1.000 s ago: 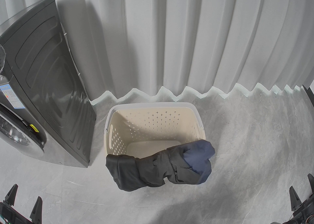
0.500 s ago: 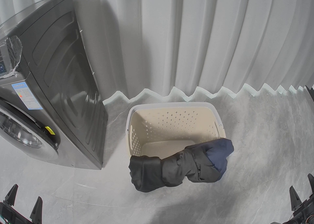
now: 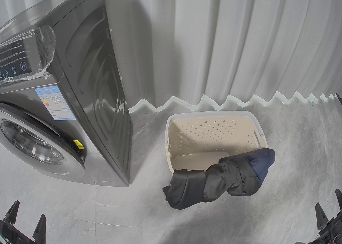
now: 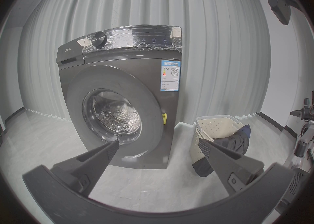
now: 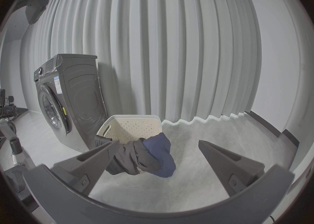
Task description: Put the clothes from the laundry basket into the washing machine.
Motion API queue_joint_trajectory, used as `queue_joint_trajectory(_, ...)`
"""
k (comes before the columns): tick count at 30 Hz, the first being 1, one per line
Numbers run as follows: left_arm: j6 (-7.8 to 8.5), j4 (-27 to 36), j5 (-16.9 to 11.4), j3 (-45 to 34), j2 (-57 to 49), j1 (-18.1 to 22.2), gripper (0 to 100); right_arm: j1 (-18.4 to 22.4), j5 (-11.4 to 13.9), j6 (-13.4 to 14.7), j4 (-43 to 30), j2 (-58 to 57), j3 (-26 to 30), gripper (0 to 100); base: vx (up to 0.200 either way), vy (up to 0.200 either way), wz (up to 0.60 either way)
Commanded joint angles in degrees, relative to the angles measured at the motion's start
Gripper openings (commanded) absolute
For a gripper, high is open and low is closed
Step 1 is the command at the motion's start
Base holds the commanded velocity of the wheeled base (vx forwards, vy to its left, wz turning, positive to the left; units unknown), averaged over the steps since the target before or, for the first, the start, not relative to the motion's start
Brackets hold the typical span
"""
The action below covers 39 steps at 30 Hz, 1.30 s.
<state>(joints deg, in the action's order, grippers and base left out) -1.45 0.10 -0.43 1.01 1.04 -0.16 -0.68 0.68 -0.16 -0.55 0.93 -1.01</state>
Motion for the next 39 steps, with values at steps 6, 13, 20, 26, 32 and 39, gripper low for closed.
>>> queue_joint_trajectory(6,-0.04,-0.01,-0.01,-0.84,-1.04,-0.02,100,-0.02,0.02,-0.02,0.02,-0.93,0.84,100,0.0,0.2,0.0)
queue_joint_trajectory(13,-0.13,-0.01,-0.01,-0.84,-1.04,-0.02,100,-0.02,0.02,-0.02,0.02,-0.93,0.84,100,0.0,0.2,0.0)
queue_joint_trajectory(20,-0.13,-0.01,-0.01,-0.84,-1.04,-0.02,100,-0.02,0.02,-0.02,0.02,-0.93,0.84,100,0.0,0.0,0.0)
queue_joint_trajectory(26,-0.22,-0.01,0.08,-0.84,-1.04,-0.02,100,-0.02,0.02,-0.02,0.02,-0.93,0.84,100,-0.033,0.0,0.0)
queue_joint_trajectory(32,-0.04,-0.01,0.08,-0.84,-1.04,-0.02,100,-0.02,0.02,-0.02,0.02,-0.93,0.84,100,-0.167,0.0,0.0)
queue_joint_trajectory(39,-0.04,-0.01,0.08,-0.84,-1.04,-0.02,100,-0.02,0.02,-0.02,0.02,-0.93,0.84,100,0.0,0.0,0.0)
